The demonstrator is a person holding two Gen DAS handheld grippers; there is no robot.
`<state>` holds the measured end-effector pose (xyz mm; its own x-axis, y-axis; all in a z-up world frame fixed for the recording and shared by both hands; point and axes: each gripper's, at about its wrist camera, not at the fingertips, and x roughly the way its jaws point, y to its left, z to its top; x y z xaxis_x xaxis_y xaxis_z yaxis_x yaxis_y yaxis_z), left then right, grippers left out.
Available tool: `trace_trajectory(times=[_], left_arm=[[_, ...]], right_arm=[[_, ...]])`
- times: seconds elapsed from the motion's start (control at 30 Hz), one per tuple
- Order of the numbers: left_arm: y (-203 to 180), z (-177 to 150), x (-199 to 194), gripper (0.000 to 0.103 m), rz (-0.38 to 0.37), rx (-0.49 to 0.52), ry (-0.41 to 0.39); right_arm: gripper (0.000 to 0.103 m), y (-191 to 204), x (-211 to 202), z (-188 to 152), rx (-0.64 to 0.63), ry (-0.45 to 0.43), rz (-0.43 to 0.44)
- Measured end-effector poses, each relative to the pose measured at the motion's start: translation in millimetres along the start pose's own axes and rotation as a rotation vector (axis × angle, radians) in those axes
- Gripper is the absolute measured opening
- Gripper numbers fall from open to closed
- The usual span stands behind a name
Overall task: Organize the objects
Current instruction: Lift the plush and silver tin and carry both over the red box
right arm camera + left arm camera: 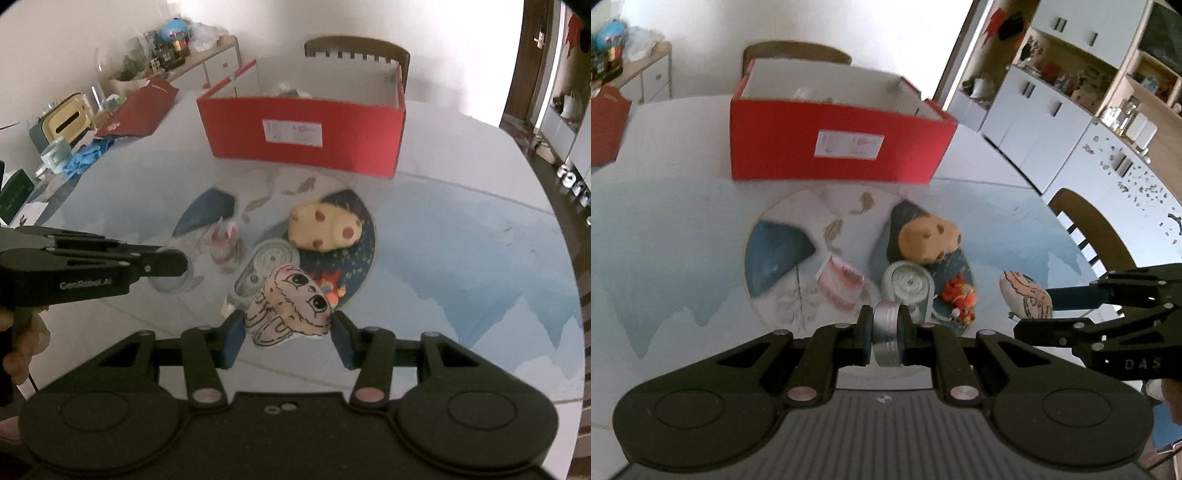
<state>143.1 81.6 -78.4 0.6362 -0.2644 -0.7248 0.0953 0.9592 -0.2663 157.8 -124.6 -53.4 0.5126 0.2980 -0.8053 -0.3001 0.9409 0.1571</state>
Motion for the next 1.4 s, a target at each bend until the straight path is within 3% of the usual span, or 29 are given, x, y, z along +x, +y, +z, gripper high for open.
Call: trace_trajectory(times=[0.67,1.4], left_arm=[[15,103,-12,0.012,0.002,0.112,-0.155],[40,223,44,0.012,0.022,0.246,-0.180]], right_arm=[[0.049,-7,-4,99,-0.072,-0.149,-0.068],[0.049,-18,68,205,-0.093,-0.158,-0.164]])
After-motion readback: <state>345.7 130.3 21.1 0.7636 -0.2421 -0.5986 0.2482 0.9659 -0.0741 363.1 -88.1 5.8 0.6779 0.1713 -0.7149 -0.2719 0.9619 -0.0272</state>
